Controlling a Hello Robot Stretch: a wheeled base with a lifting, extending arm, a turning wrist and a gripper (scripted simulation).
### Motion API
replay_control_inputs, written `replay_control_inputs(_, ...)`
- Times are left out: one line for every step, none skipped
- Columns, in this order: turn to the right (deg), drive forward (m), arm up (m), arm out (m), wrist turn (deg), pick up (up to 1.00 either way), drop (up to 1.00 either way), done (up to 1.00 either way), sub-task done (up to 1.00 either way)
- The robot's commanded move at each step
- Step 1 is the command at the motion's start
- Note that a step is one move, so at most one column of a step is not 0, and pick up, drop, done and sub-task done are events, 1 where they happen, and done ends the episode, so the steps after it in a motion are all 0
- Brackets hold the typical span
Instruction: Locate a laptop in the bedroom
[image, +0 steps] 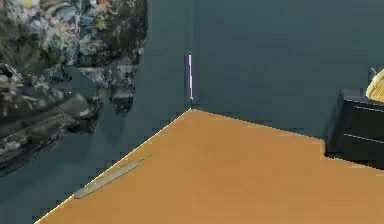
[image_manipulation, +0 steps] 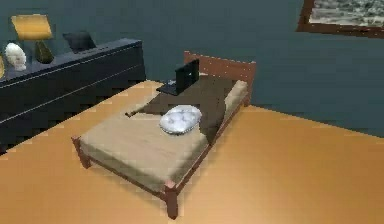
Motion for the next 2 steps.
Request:
replay_control_inputs(39.0, 0.00, 0.00, 0.00, 0.0, 0.00, 0.00, 0.00, 0.00)
replay_control_inputs(0.0, 1.00, 0.00, 0.00, 0.0, 0.00, 0.00, 0.00, 0.00)
